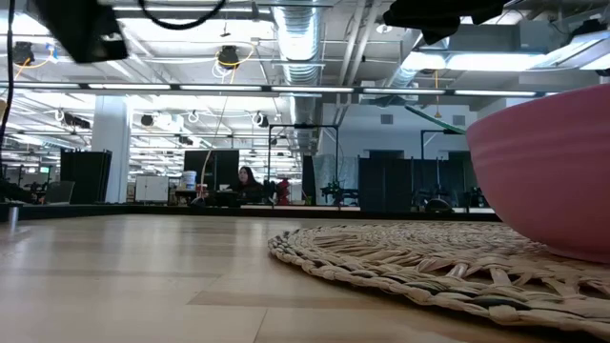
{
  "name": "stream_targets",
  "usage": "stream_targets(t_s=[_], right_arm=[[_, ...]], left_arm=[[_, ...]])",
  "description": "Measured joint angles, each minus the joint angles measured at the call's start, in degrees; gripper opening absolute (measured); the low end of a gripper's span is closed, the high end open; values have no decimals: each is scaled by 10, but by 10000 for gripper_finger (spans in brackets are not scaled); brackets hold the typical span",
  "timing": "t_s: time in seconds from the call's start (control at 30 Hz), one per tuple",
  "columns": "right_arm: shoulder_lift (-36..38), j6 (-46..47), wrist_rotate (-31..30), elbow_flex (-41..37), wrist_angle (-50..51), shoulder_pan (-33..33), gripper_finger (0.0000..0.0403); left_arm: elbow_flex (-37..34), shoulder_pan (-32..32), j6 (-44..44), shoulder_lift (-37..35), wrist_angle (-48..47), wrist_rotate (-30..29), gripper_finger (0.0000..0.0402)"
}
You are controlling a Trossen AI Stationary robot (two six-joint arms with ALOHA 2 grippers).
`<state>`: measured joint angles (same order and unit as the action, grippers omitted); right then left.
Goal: Pick & Place Utensil
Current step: Put the yellow cup on the brown mat to the top left of the pink bowl
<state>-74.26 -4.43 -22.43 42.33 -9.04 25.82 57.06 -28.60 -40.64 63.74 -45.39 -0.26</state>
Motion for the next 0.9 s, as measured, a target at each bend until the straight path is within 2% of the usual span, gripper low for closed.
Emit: stream_targets(t_s=[0.1,0.2,0.27,0.43,0.57,0.67,0.8,0.9], right_arm=[[0,0,1,0,0,0,72],[0,0,1,0,0,0,72],[0,0,1,0,0,0,72],[0,13,1,0,0,0,72],[0,45,1,0,0,0,72],[0,45,1,0,0,0,72],[0,45,1,0,0,0,72],[0,45,1,0,0,0,72]], left_arm=[[0,-12,-90,-9,-1,68,108],[0,-29,-193,-10,-4,77,108],[0,-47,-227,-10,-6,74,108],[0,-90,-231,4,-8,32,108],[0,-108,-251,9,-17,28,108],[0,-113,-269,9,-47,27,108],[0,-113,-272,9,-104,-8,108],[-8,-113,-274,8,-102,-21,108]])
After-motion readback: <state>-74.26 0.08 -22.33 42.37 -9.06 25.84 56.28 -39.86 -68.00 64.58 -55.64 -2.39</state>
